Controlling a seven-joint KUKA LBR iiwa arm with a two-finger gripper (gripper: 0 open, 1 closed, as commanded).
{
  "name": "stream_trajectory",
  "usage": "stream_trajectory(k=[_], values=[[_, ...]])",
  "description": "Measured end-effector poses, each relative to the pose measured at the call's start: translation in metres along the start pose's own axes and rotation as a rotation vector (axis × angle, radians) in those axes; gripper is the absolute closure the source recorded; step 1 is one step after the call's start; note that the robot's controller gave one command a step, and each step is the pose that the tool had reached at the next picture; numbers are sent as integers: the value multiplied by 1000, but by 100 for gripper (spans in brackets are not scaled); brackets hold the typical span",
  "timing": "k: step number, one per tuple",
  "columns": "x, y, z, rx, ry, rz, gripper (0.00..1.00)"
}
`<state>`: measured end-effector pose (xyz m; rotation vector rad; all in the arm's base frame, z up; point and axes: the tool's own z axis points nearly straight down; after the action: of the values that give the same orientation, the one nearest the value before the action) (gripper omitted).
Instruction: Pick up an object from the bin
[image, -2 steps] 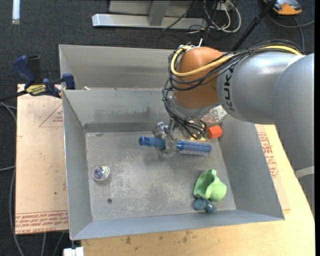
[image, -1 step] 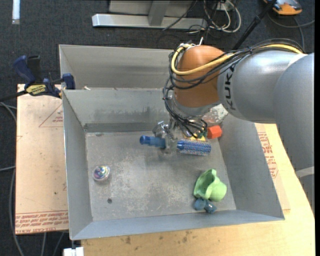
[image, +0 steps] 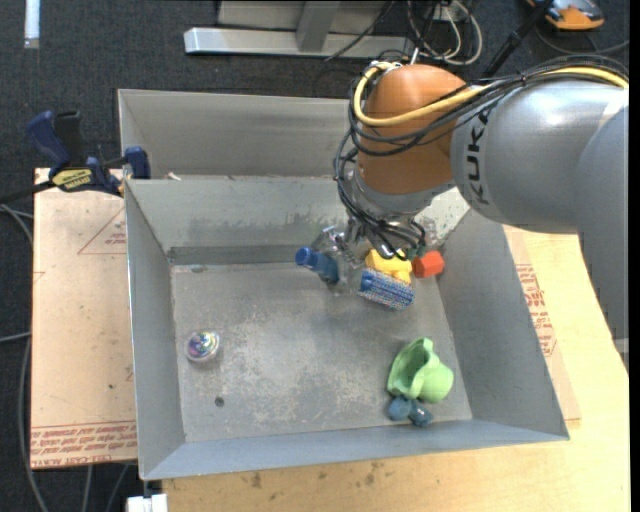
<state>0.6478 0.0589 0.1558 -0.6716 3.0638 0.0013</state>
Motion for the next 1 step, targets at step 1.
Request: stream_trajectory(k=[1], values=[[0, 0, -1, -2, 4, 2, 100]])
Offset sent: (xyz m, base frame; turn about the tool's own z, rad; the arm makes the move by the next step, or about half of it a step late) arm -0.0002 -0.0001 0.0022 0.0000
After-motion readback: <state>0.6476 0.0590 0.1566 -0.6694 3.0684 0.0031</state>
